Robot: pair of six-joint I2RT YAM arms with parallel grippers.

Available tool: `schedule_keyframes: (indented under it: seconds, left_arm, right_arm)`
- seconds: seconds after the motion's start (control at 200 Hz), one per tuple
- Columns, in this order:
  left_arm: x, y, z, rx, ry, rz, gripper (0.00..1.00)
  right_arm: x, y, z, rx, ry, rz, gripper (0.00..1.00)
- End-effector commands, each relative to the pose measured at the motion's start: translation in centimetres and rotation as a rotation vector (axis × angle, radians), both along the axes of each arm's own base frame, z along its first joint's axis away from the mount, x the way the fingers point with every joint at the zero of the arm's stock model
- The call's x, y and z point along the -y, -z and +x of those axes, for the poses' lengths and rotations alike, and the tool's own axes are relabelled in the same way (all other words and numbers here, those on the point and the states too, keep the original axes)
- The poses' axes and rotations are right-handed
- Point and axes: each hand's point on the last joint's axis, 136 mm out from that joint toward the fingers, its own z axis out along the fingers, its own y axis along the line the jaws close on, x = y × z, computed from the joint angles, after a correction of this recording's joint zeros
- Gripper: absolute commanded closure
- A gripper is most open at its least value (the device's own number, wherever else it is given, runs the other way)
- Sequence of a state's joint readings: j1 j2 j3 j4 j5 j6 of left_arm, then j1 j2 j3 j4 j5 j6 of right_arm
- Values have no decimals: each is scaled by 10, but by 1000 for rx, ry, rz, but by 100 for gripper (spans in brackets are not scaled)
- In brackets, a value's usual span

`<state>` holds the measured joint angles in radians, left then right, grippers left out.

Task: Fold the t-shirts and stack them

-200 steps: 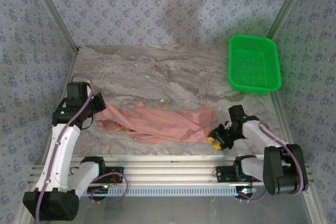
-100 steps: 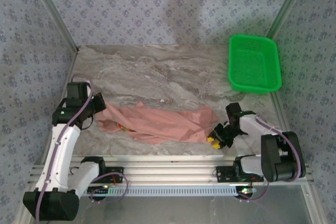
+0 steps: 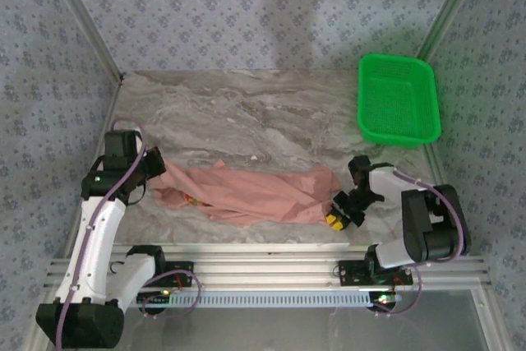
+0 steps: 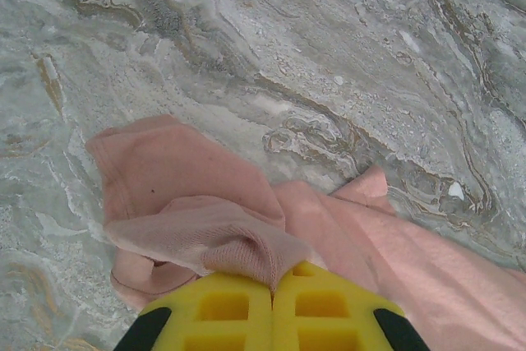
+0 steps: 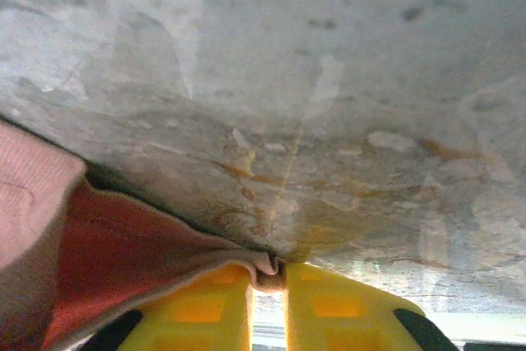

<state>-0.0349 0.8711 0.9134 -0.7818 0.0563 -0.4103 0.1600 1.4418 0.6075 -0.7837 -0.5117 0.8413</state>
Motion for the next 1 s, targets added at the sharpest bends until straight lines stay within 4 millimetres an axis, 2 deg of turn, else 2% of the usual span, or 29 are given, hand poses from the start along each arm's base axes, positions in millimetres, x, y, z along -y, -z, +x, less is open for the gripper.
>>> schedule_keyframes:
  seconds: [0.0,0.215,0.42,0.465,0.73,0.844,0.994]
  left_arm:
    - [3,-5,-1,22,8,-13,100]
    - [2,-7,-1,23,10,-4,100]
    - [2,-7,-2,22,13,-2,100]
    - [2,-7,-2,23,15,-1,100]
    - [6,-9,0,19,38,8,100]
    - [10,-8,1,15,48,6,100]
    - [14,-4,2,9,58,4,100]
  right_arm:
    - [-7,0,69,270,-21,5,85]
    - [-7,-10,80,308,-17,14,100]
    - [-7,-27,82,339,-36,34,100]
    - [-5,-28,74,311,-39,33,100]
    - [-6,-54,73,306,-143,9,100]
    - [-9,-65,79,310,-196,-18,100]
    - [-18,-69,95,305,-240,-21,100]
